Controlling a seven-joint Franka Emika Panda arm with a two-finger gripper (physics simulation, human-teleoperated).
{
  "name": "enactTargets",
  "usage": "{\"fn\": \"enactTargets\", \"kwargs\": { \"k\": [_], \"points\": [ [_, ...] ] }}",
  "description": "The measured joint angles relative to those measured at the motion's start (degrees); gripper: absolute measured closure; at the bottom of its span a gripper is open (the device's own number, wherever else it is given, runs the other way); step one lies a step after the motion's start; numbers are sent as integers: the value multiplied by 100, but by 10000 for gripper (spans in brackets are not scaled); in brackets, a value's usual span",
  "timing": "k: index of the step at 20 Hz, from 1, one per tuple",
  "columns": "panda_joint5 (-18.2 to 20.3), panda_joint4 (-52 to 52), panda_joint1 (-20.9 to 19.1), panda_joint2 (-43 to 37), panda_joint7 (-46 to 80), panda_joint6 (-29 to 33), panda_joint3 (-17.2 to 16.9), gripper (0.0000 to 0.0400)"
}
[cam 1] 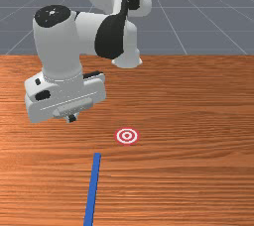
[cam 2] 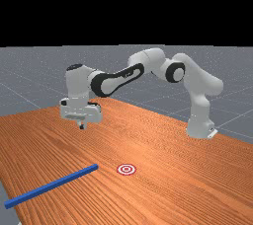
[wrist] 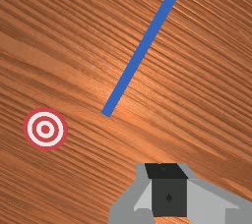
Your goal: Pull the pivot to the target area
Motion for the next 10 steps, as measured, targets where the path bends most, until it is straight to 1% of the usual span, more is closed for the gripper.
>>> {"fn": "enactTargets", "kwargs": {
  "k": [2, 3, 4, 9, 10],
  "points": [
    [-10, 1139, -100, 597, -114, -493, 47, 400],
    [-45, 352, -24, 198, -225, -137, 38, 400],
    [-96, 181, 20, 108, -410, -46, 64, 400],
    [-125, -194, 293, -109, -220, 105, 103, 400],
    [-183, -307, 328, -171, -454, 176, 142, 400]
  ]
}}
